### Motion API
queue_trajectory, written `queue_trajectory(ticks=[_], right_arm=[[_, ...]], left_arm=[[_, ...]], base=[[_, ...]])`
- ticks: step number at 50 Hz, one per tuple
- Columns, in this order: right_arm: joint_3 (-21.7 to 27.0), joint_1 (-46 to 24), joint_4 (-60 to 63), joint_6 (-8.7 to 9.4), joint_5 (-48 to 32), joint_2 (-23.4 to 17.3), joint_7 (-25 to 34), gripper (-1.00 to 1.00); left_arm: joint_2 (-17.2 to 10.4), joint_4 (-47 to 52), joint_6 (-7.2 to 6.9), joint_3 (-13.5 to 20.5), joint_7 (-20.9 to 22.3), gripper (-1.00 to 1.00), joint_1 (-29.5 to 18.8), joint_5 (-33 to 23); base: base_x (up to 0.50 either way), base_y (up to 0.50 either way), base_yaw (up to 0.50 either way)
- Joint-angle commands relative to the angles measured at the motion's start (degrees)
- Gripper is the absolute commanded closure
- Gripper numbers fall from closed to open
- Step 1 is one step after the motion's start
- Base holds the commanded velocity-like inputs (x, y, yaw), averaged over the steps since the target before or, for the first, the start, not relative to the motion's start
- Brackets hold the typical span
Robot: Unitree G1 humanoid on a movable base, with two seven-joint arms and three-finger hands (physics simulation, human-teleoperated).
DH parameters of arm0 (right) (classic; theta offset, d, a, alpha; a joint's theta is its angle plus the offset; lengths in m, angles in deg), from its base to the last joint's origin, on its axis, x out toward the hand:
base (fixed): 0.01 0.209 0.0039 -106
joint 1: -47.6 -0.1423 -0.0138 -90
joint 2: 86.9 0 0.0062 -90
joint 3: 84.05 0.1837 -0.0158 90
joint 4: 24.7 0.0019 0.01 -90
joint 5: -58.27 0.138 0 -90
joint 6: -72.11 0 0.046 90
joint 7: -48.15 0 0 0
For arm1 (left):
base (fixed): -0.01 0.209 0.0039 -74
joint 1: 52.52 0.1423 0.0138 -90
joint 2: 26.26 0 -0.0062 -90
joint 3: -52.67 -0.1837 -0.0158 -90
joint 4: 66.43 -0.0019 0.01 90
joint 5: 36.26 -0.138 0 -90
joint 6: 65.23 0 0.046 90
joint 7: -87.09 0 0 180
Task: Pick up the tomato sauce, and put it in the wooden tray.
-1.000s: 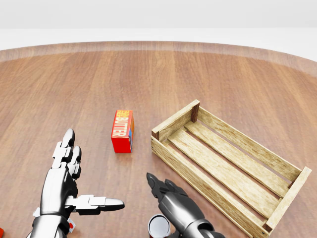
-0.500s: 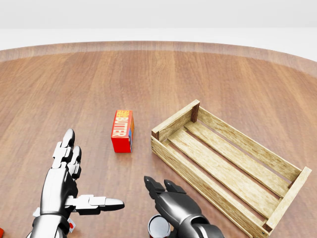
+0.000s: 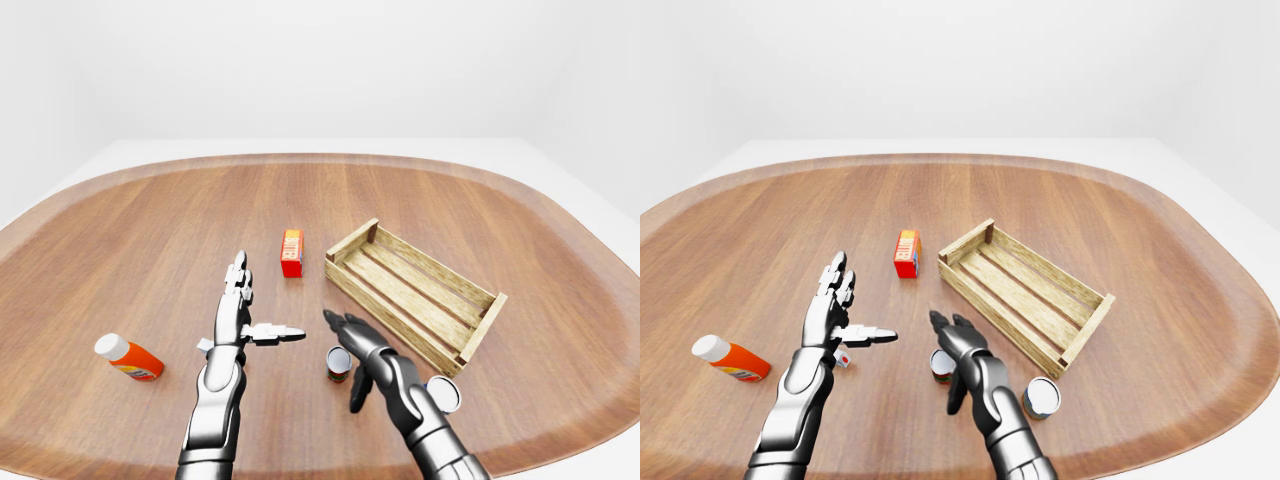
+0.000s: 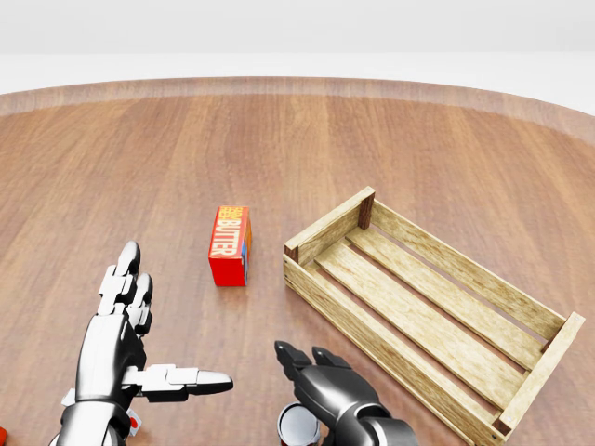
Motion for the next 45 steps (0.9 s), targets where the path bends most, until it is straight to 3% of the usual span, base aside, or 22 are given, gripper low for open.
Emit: queue_trajectory(ticks=[1, 45], right_arm=[[0.4, -0.6, -1.0, 0.0, 0.0, -0.2, 0.8, -1.0], [0.8, -1.2, -1.1, 0.0, -0.9, -0.7, 2.4, -1.0]], left_arm=[[0.0, 0.2, -0.03, -0.1, 0.0, -1.0, 0.2, 0.0], [0.1, 0.4, -0.09, -0.2, -0.1, -1.0, 0.3, -0.1]], base=[[0.0, 0.0, 0.0], [0.0, 0.0, 0.0]])
